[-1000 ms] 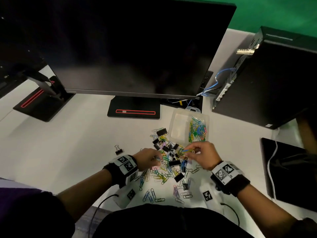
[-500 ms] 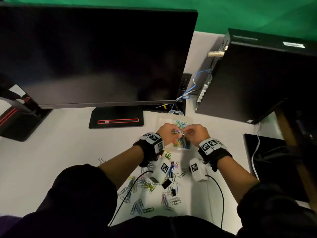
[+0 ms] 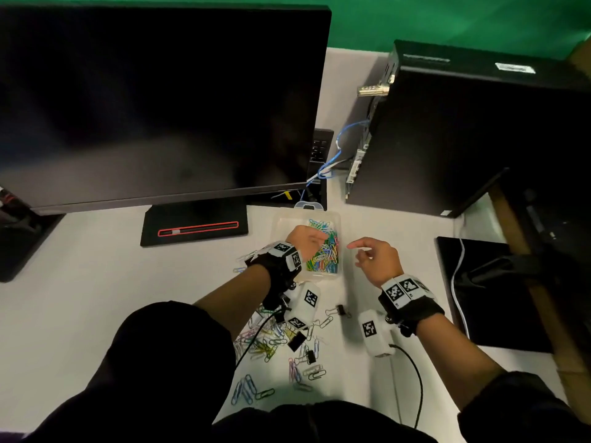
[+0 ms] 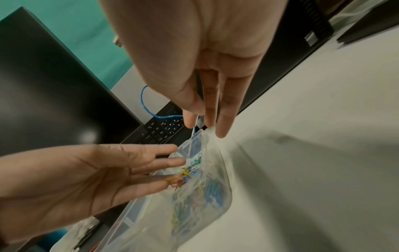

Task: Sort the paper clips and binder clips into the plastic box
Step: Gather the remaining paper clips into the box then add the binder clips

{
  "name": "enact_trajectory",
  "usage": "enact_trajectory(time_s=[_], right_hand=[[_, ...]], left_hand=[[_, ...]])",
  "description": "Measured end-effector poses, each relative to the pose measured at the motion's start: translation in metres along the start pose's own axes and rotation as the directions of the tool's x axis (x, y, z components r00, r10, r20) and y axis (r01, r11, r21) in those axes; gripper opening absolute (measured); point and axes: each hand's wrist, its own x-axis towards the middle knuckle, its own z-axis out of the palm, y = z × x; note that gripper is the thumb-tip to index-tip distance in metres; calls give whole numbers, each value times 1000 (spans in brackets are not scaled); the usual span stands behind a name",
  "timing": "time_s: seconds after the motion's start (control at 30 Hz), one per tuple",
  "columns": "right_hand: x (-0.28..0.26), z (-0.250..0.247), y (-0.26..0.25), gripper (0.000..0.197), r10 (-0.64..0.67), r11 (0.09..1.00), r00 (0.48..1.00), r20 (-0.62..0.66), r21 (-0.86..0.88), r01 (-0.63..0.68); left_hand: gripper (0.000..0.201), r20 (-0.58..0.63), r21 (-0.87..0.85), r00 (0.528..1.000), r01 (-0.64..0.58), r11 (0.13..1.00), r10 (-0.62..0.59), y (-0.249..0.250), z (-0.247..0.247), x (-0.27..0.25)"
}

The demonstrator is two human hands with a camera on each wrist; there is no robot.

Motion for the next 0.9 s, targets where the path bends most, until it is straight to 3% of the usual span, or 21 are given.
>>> enact_trajectory(time_s=[0.17,0.23,0.3,0.37,0.47,0.6,0.7,0.9], right_hand=[[-23,8,-4,28,-47,999,998,49,-6,47],[-35,17,-4,25,-101,995,991,88,-14,102],[-48,27,-5,20,-157,986,977,146,-29,163],[-60,38,-6,15,-194,978,953,233,-27,205],[-77,56,-7,15,-198,973,904,378,-33,227],[-89,74,-12,30,-175,939,856,486,-180,294],[-95,82,-16,44,-136,911,859,494,-279,305],[-101,90,-19,42,-113,891,880,461,-345,295]], left_hand=[[49,34,50,992,-124,991,122,14,-24,-25],[31,0,125,992,-127,984,128,13,-28,-41],[26,-47,291,980,-173,941,195,10,-31,-61],[22,-20,474,978,-172,863,205,-1,-39,-78],[18,81,735,972,-208,646,221,-24,-51,-94],[25,185,843,977,-214,494,107,-50,-57,-103],[40,270,888,962,-262,378,32,-62,-53,-103],[50,315,899,949,-300,318,5,-68,-42,-105]])
